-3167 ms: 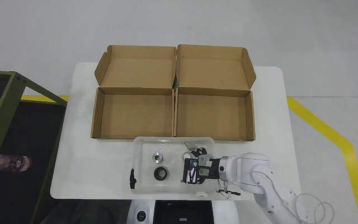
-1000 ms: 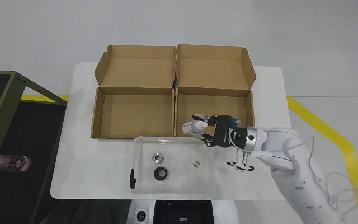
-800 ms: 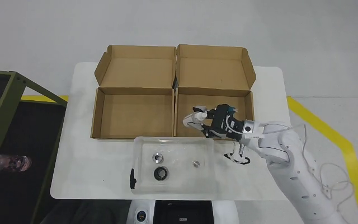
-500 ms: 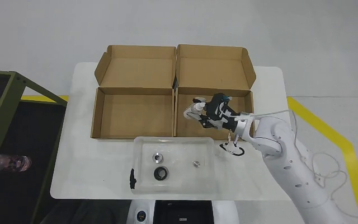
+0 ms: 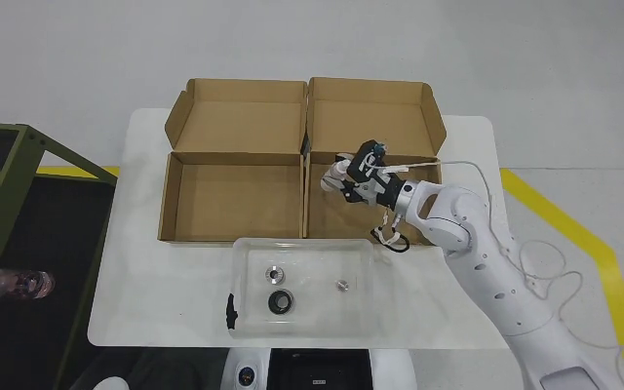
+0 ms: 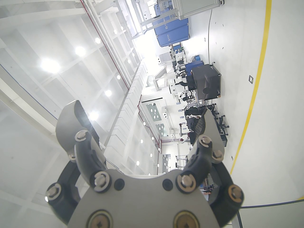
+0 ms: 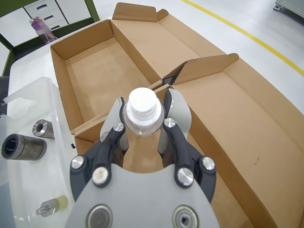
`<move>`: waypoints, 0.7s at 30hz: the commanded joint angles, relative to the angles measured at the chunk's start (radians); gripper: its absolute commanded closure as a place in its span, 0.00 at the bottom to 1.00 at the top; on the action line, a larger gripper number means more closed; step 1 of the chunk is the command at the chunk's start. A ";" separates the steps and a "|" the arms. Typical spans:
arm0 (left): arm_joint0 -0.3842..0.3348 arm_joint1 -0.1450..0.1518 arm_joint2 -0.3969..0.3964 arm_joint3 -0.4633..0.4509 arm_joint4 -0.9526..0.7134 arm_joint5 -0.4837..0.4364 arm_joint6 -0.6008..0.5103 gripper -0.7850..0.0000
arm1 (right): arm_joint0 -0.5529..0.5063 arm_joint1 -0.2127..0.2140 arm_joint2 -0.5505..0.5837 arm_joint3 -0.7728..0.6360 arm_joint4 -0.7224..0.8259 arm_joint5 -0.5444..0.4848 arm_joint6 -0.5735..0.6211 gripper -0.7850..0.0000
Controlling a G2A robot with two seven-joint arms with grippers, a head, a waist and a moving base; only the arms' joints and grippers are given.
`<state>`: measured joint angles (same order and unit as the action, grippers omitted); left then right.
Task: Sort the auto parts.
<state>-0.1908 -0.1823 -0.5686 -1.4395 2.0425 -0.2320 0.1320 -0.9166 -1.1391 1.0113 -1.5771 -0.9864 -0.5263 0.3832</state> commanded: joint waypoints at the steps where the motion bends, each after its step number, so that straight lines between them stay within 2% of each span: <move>1: 0.000 0.000 0.000 0.000 0.000 0.000 0.000 0.00 | 0.013 -0.005 -0.015 0.025 -0.008 0.014 -0.001 1.00; 11: 0.000 0.000 0.000 0.000 0.000 0.000 0.000 0.00 | 0.057 -0.031 -0.066 0.124 -0.062 0.101 -0.040 1.00; 14: 0.000 0.000 0.000 0.000 0.000 0.000 0.000 0.00 | 0.065 -0.038 -0.075 0.144 -0.068 0.114 -0.047 0.84; 21: 0.000 0.000 0.000 0.000 0.000 0.000 0.000 0.00 | 0.074 -0.049 -0.093 0.173 -0.077 0.117 -0.047 0.78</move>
<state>-0.1908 -0.1823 -0.5686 -1.4395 2.0425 -0.2320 0.1320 -0.8429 -1.1867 0.9199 -1.4060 -1.0615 -0.4088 0.3371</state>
